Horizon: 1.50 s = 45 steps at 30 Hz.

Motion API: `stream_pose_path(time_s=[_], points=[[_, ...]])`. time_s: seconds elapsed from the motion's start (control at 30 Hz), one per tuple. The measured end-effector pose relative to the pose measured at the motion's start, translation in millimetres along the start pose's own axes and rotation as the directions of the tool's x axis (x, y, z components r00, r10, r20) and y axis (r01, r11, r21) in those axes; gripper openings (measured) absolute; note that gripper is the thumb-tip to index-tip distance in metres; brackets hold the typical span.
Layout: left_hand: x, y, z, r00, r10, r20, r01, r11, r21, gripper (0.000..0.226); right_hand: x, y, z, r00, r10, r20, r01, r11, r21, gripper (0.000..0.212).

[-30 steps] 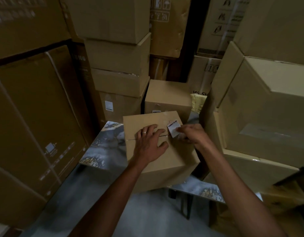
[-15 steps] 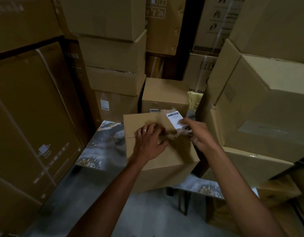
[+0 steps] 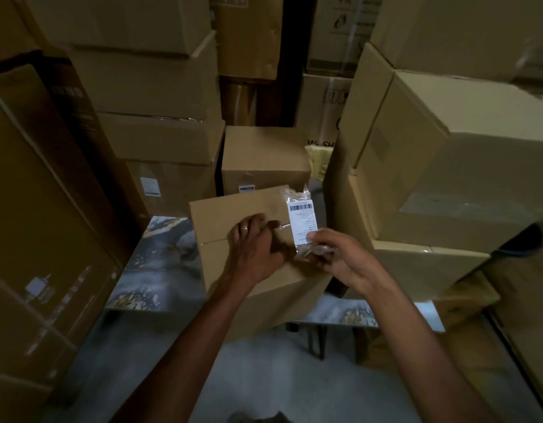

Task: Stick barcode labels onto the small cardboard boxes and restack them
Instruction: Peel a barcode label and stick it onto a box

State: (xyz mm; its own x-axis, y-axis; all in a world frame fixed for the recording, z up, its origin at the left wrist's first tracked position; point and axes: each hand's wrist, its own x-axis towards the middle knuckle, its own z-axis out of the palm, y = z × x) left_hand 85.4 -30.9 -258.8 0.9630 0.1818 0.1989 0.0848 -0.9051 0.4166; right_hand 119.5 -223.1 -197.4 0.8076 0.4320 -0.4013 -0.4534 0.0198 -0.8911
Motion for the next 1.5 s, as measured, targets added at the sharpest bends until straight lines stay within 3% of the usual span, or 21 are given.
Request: stream_pose_path(time_s=[0.07, 0.17, 0.33, 0.47, 0.63, 0.77, 0.9, 1.07, 1.27, 1.43, 1.5], points=[[-3, 11, 8, 1.000, 0.024, -0.005, -0.024, 0.998, -0.058, 0.077, -10, 3, -6, 1.000, -0.010, 0.000, 0.010, 0.999, 0.035, 0.003], [-5, 28, 24, 0.994, 0.104, 0.029, -0.101, 0.990, -0.097, 0.085, -25, 7, -17, 1.000, -0.021, 0.000, 0.021, 0.998, 0.060, 0.008], [-4, 47, 42, 0.992, 0.113, 0.048, -0.111, 0.992, -0.052, 0.086, -41, 8, -37, 0.999, 0.001, -0.044, 0.005, 0.990, 0.140, 0.010], [-7, 64, 51, 0.996, 0.085, -0.034, -0.085, 0.996, -0.027, 0.081, -49, 6, -59, 0.999, 0.032, -0.041, -0.021, 0.973, 0.230, 0.038], [-19, 111, 66, 0.990, 0.053, -0.133, -0.071, 0.988, -0.136, 0.067, -72, 1, -97, 0.997, 0.042, 0.058, -0.055, 0.967, 0.249, 0.037], [-37, 166, 80, 0.992, 0.025, -0.120, -0.053, 0.970, -0.236, 0.096, -90, 2, -138, 0.996, 0.066, 0.065, -0.080, 0.963, 0.259, 0.044], [-55, 210, 112, 0.989, -0.008, -0.148, -0.033, 0.960, -0.278, 0.087, -112, 5, -192, 0.997, 0.070, -0.012, -0.065, 0.971, 0.230, 0.009], [-65, 254, 157, 0.995, 0.006, -0.097, -0.033, 0.960, -0.279, 0.077, -138, 20, -258, 0.997, 0.066, -0.046, -0.050, 0.956, 0.287, 0.011], [-64, 311, 200, 0.995, 0.098, 0.016, -0.088, 0.942, -0.325, 0.067, -165, 32, -337, 0.987, 0.050, -0.150, 0.029, 0.875, 0.483, 0.016], [-58, 338, 224, 0.993, 0.113, 0.032, -0.093, 0.926, -0.365, 0.069, -159, 20, -402, 0.955, -0.009, -0.297, 0.156, 0.866, 0.475, 0.034], [-52, 343, 231, 0.992, 0.123, 0.019, -0.108, 0.925, -0.365, 0.069, -145, 10, -425, 0.932, -0.043, -0.360, 0.206, 0.880, 0.428, 0.031]])
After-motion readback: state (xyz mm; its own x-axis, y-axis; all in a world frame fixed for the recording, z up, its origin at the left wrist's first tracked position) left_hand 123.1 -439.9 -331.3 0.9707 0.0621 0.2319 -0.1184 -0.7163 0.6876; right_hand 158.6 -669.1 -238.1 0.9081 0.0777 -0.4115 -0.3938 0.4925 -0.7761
